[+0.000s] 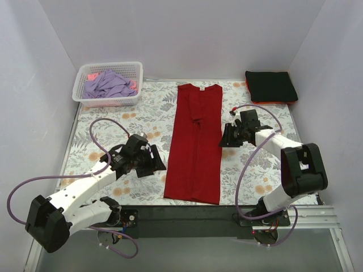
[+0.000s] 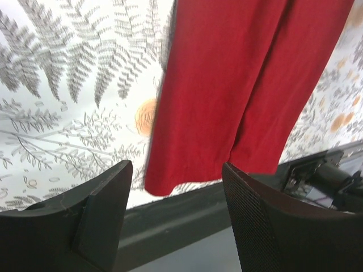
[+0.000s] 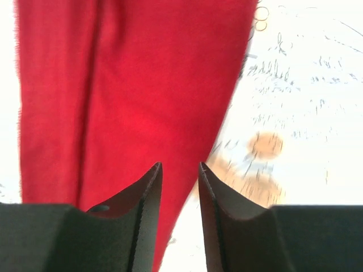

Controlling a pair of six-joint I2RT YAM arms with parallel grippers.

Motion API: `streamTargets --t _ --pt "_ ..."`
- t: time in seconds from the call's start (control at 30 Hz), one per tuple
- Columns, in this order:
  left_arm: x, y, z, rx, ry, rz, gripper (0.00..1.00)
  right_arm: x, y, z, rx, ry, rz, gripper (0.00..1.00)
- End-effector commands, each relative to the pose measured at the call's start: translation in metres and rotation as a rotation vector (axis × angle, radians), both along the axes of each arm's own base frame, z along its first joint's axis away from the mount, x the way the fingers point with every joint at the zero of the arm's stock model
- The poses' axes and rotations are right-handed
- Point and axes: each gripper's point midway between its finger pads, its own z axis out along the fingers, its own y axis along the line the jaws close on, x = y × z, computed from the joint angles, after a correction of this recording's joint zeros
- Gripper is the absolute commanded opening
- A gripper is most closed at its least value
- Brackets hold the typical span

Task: Fold and stack the t-shirts
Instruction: Fold the tshirt

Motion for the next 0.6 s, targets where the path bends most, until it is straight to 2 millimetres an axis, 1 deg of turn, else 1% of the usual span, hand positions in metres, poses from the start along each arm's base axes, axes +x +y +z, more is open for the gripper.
streamTargets --t 0.0,0.07,0.1,0.13,0.17,0.2,0.23,0.27,0.3,0.33,0.37,0.4,0.43,0.5,0.53,0.57 --pt "-0.023 -0.002 -0.004 -0.013 0.052 -0.037 0.63 -0.02 -0.005 0.035 -0.022 -0.027 -0.006 0.4" --pt "-0.035 -0.006 -0.009 -0.019 0.091 -0.046 0.63 -0.043 -0.006 0.031 -0.04 0.014 -0.005 0.42" --pt "-0.04 -0.007 -0.013 -0.014 0.109 -0.052 0.63 -0.057 -0.008 0.035 -0.042 0.027 -0.011 0.44" --pt "-0.045 -0.01 -0.016 -0.01 0.124 -0.059 0.63 -0.076 -0.01 0.024 -0.058 0.069 -0.004 0.45" --pt "-0.05 -0.009 -0.022 0.004 0.14 -0.063 0.61 -0.087 -0.01 0.021 -0.056 0.084 -0.001 0.45" --pt "-0.053 -0.009 -0.026 0.014 0.15 -0.064 0.59 -0.099 -0.01 0.024 -0.048 0.092 -0.01 0.46" --pt "-0.058 -0.01 -0.03 0.025 0.168 -0.067 0.56 -0.112 -0.008 0.021 -0.046 0.108 0.002 0.47" --pt "-0.061 -0.009 -0.035 0.038 0.178 -0.067 0.55 -0.128 -0.011 0.01 -0.054 0.146 0.002 0.48" --pt "-0.063 -0.008 -0.039 0.048 0.183 -0.065 0.53 -0.137 -0.01 0.012 -0.033 0.149 -0.011 0.49" --pt "-0.065 -0.009 -0.042 0.052 0.187 -0.073 0.49 -0.148 -0.007 0.011 -0.023 0.162 0.005 0.49" --pt "-0.066 -0.01 -0.044 0.052 0.193 -0.067 0.47 -0.161 -0.008 0.002 -0.018 0.191 0.003 0.49" --pt "-0.069 -0.009 -0.049 0.057 0.205 -0.069 0.46 -0.165 -0.006 0.005 0.003 0.178 0.004 0.49" --pt "-0.068 -0.013 -0.049 0.043 0.197 -0.073 0.45 -0.171 -0.004 0.005 0.021 0.193 -0.005 0.49" --pt "-0.071 -0.016 -0.055 0.044 0.214 -0.08 0.43 -0.182 -0.002 -0.001 0.025 0.208 0.007 0.5" --pt "-0.07 -0.02 -0.054 0.036 0.209 -0.086 0.43 -0.187 0.0 -0.003 0.026 0.226 0.003 0.5" --pt "-0.071 -0.02 -0.059 0.051 0.221 -0.087 0.42 -0.189 0.001 -0.004 0.032 0.231 0.0 0.5"
